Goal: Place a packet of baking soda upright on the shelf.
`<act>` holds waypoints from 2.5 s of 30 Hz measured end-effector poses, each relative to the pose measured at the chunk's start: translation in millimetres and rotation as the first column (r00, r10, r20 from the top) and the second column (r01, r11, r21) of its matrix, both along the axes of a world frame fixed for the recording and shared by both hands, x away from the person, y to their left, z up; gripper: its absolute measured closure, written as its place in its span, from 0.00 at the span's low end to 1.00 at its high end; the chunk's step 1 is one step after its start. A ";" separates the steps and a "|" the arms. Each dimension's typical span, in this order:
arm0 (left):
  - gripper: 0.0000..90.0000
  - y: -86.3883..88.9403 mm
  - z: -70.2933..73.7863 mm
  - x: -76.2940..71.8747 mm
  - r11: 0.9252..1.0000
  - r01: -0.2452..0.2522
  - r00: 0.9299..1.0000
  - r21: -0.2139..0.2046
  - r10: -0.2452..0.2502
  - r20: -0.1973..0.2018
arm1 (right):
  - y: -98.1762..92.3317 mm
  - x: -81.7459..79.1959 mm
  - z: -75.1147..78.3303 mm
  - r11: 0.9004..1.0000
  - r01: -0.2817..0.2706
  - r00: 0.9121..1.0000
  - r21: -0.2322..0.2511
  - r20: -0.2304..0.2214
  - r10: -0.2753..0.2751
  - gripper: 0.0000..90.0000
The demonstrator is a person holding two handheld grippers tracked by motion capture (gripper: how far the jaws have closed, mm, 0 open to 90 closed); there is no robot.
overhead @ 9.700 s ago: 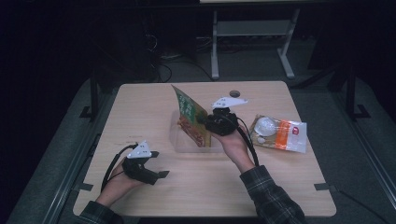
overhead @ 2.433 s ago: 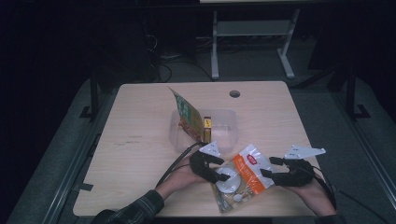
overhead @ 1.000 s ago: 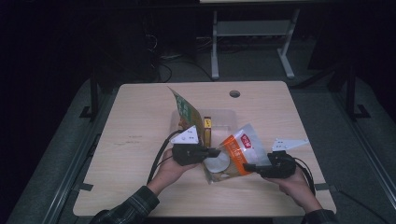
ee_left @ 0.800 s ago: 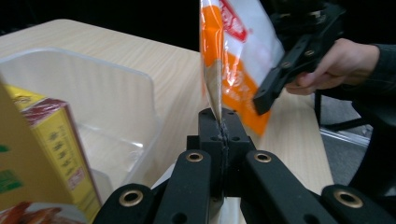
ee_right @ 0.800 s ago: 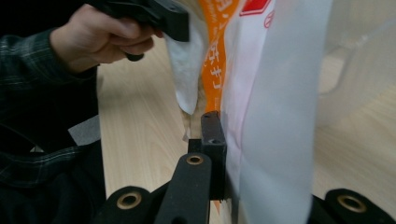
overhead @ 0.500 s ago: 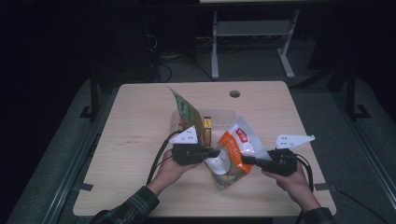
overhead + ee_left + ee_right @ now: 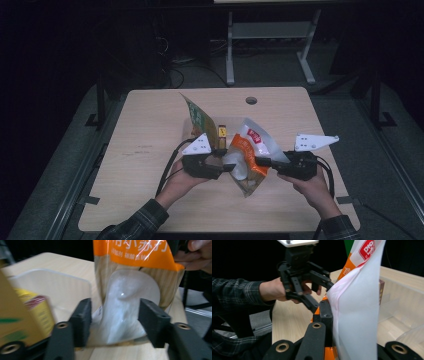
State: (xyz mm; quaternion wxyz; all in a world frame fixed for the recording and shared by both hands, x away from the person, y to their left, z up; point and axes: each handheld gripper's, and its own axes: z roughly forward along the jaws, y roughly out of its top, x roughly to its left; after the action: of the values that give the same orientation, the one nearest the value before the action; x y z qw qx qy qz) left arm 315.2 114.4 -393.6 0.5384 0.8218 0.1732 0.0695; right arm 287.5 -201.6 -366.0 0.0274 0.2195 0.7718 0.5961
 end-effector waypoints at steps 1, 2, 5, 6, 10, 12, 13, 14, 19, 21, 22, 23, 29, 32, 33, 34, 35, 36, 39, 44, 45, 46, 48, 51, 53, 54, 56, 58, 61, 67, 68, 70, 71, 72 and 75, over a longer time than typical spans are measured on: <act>0.39 4.3 0.8 -0.7 1.000 -0.004 1.000 0.004 0.004 -0.002 | 0.5 0.9 1.7 1.000 0.000 1.000 0.003 0.008 0.000 1.00; 0.39 10.0 1.3 -1.7 1.000 -0.005 1.000 0.009 0.005 -0.008 | 0.7 1.1 3.2 1.000 0.001 1.000 0.006 0.008 -0.001 1.00; 0.37 26.6 0.4 -6.7 1.000 -0.013 1.000 0.029 0.013 -0.013 | -0.9 2.5 9.9 1.000 0.013 1.000 0.016 0.022 -0.014 1.00; 0.36 30.0 -0.5 -8.4 0.999 -0.015 1.000 0.030 0.016 -0.016 | -2.1 2.8 12.0 1.000 0.019 1.000 0.020 0.024 -0.019 1.00; 0.32 47.7 -5.3 -15.4 0.998 -0.027 0.999 0.063 0.029 -0.030 | -7.3 6.1 18.5 0.999 0.039 0.998 0.017 0.040 -0.040 1.00; 0.31 55.9 -7.5 -18.2 0.996 -0.037 0.998 0.078 0.040 -0.039 | -8.8 8.0 20.1 0.999 0.041 0.998 0.018 0.043 -0.042 1.00; 0.30 59.6 -8.7 -19.5 0.996 -0.043 0.998 0.082 0.047 -0.045 | -9.6 8.4 20.7 0.999 0.045 0.998 0.020 0.045 -0.045 1.00; 0.30 63.6 -9.7 -20.6 0.995 -0.050 0.997 0.086 0.054 -0.048 | -10.6 8.5 21.6 0.999 0.048 0.998 0.013 0.046 -0.048 1.00; 0.27 85.2 -16.2 -23.3 0.990 -0.086 0.993 0.110 0.094 -0.068 | -16.1 12.5 23.4 0.997 0.075 0.995 0.018 0.057 -0.076 1.00; 0.26 92.3 -19.0 -22.8 0.987 -0.095 0.992 0.126 0.104 -0.069 | -15.6 16.7 23.7 0.997 0.080 0.995 0.010 0.058 -0.081 1.00; 0.25 96.6 -21.3 -23.2 0.985 -0.103 0.990 0.135 0.114 -0.081 | -15.2 19.4 23.6 0.996 0.083 0.995 0.011 0.058 -0.084 1.00; 0.23 99.4 -22.7 -23.1 0.984 -0.106 0.990 0.145 0.119 -0.081 | -14.9 22.5 23.8 0.996 0.086 0.995 0.007 0.048 -0.087 1.00; 0.21 116.2 -34.8 -23.3 0.973 -0.118 0.983 0.200 0.143 -0.117 | -11.3 39.0 26.0 0.994 0.106 0.992 -0.004 0.064 -0.105 1.00; 0.21 121.4 -38.6 -23.0 0.969 -0.117 0.982 0.217 0.146 -0.122 | -9.2 47.7 28.6 0.993 0.116 0.991 -0.005 0.069 -0.115 1.00; 0.21 123.7 -39.8 -22.4 0.966 -0.119 0.982 0.228 0.148 -0.118 | -8.4 49.9 29.3 0.993 0.118 0.991 -0.007 0.069 -0.117 1.00; 0.21 124.8 -40.5 -22.1 0.965 -0.121 0.981 0.231 0.151 -0.118 | -7.0 53.8 30.5 0.992 0.122 0.990 -0.010 0.073 -0.121 1.00; 0.21 126.3 -41.0 -21.7 0.963 -0.124 0.980 0.238 0.156 -0.121 | -6.1 56.1 31.1 0.992 0.123 0.990 -0.010 0.073 -0.122 1.00; 0.21 127.1 -41.3 -21.2 0.963 -0.124 0.980 0.239 0.156 -0.120 | -4.4 59.8 31.8 0.993 0.121 0.990 -0.010 0.075 -0.120 1.00; 0.21 128.8 -42.4 -19.1 0.962 -0.126 0.981 0.244 0.158 -0.117 | -0.3 67.7 32.8 0.992 0.125 0.989 -0.031 0.077 -0.123 1.00; 0.21 126.8 -43.7 -19.8 0.961 -0.123 0.980 0.248 0.156 -0.119 | 4.9 79.9 30.5 0.990 0.134 0.989 -0.052 0.077 -0.130 1.00; 0.21 126.1 -44.3 -20.0 0.961 -0.123 0.980 0.249 0.157 -0.119 | 5.7 82.5 29.0 0.990 0.134 0.989 -0.051 0.072 -0.130 1.00; 0.21 125.9 -44.5 -19.8 0.960 -0.121 0.981 0.251 0.154 -0.117 | 7.0 85.6 27.2 0.990 0.132 0.990 -0.058 0.062 -0.128 1.00; 0.20 125.3 -44.9 -20.1 0.960 -0.115 0.982 0.257 0.150 -0.119 | 9.3 89.9 24.7 0.989 0.125 0.991 -0.074 0.054 -0.121 1.00; 0.20 124.7 -45.6 -20.0 0.958 -0.115 0.982 0.262 0.150 -0.117 | 13.1 96.9 20.1 0.991 0.107 0.994 -0.082 0.038 -0.104 1.00; 0.20 124.9 -45.7 -19.7 0.958 -0.112 0.982 0.265 0.147 -0.116 | 15.9 100.4 17.0 0.990 0.105 0.994 -0.095 0.027 -0.103 1.00; 0.20 124.9 -45.9 -19.8 0.958 -0.112 0.982 0.264 0.147 -0.118 | 17.2 101.6 15.4 0.990 0.103 0.995 -0.100 0.018 -0.102 1.00; 0.20 124.9 -46.5 -20.0 0.958 -0.111 0.981 0.265 0.147 -0.122 | 18.2 104.5 11.4 0.989 0.104 0.995 -0.103 0.009 -0.104 1.00; 0.20 124.9 -46.9 -20.0 0.957 -0.109 0.981 0.269 0.147 -0.123 | 16.8 106.2 9.9 0.989 0.109 0.994 -0.096 0.001 -0.109 1.00; 0.20 124.2 -47.7 -20.0 0.956 -0.106 0.982 0.273 0.144 -0.124 | 14.2 108.8 8.0 0.988 0.118 0.993 -0.096 -0.008 -0.119 0.99; 0.19 122.0 -49.2 -20.2 0.956 -0.102 0.981 0.275 0.142 -0.130 | 13.8 112.9 5.9 0.981 0.152 0.988 -0.122 -0.006 -0.153 0.98; 0.19 121.9 -49.2 -20.0 0.955 -0.102 0.981 0.279 0.142 -0.130 | 14.1 113.7 5.6 0.979 0.157 0.987 -0.132 0.002 -0.158 0.97; 0.19 121.7 -49.4 -19.7 0.954 -0.100 0.982 0.283 0.140 -0.127 | 15.0 115.6 4.1 0.975 0.169 0.985 -0.147 0.006 -0.170 0.95; 0.19 121.4 -49.8 -19.7 0.955 -0.100 0.982 0.281 0.141 -0.128 | 15.6 116.5 3.4 0.972 0.175 0.984 -0.158 0.004 -0.176 0.93; 0.19 121.3 -49.9 -19.7 0.955 -0.100 0.982 0.281 0.141 -0.128 | 16.0 117.6 2.3 0.972 0.174 0.985 -0.161 0.005 -0.175 0.92; 0.19 121.6 -50.2 -19.5 0.954 -0.103 0.981 0.281 0.144 -0.131 | 15.7 117.9 3.0 0.972 0.180 0.983 -0.152 0.007 -0.181 0.85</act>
State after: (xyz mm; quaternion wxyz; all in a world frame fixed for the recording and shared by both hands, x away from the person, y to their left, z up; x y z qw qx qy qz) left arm 295.7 236.0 -443.8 0.4003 0.8784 0.2531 0.0642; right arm 405.4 -185.9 -363.0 0.0954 0.2883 0.7920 0.5296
